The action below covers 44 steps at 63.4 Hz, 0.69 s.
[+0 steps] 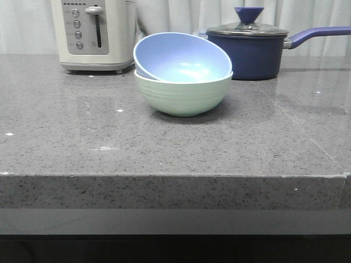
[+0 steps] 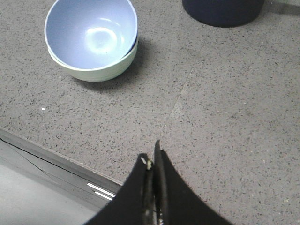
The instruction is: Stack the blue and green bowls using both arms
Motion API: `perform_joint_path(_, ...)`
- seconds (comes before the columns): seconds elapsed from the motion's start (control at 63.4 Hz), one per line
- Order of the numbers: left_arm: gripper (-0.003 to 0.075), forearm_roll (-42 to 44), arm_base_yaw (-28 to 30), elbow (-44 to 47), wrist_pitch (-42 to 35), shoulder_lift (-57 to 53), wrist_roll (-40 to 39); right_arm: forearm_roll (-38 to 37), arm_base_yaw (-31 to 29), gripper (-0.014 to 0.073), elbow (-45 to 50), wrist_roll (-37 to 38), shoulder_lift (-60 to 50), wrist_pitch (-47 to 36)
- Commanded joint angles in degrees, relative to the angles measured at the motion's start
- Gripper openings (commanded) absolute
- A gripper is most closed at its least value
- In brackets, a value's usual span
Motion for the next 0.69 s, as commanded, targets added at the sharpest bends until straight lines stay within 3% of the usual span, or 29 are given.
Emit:
perform_joint_path(0.0, -0.002, -4.46, 4.35, 5.64, -12.44, -5.64, -0.38, -0.46, -0.18, -0.0063, -1.42, 0.03, 0.0, -4.13)
perform_joint_path(0.158, -0.002, -8.86, 9.9, 17.11, -20.07, -14.96, -0.38, -0.46, -0.18, -0.0063, -1.42, 0.03, 0.0, -4.13)
perform_joint_path(0.347, -0.002, -9.16, 10.79, 25.05, -26.81, -20.0, -0.38, -0.46, -0.18, -0.0063, -1.42, 0.03, 0.0, -4.13)
perform_joint_path(0.678, -0.002, -8.75, 10.68, 25.48, -26.45, -19.88, -0.28, -0.46, -0.18, -0.0063, -1.42, 0.03, 0.12, -4.02)
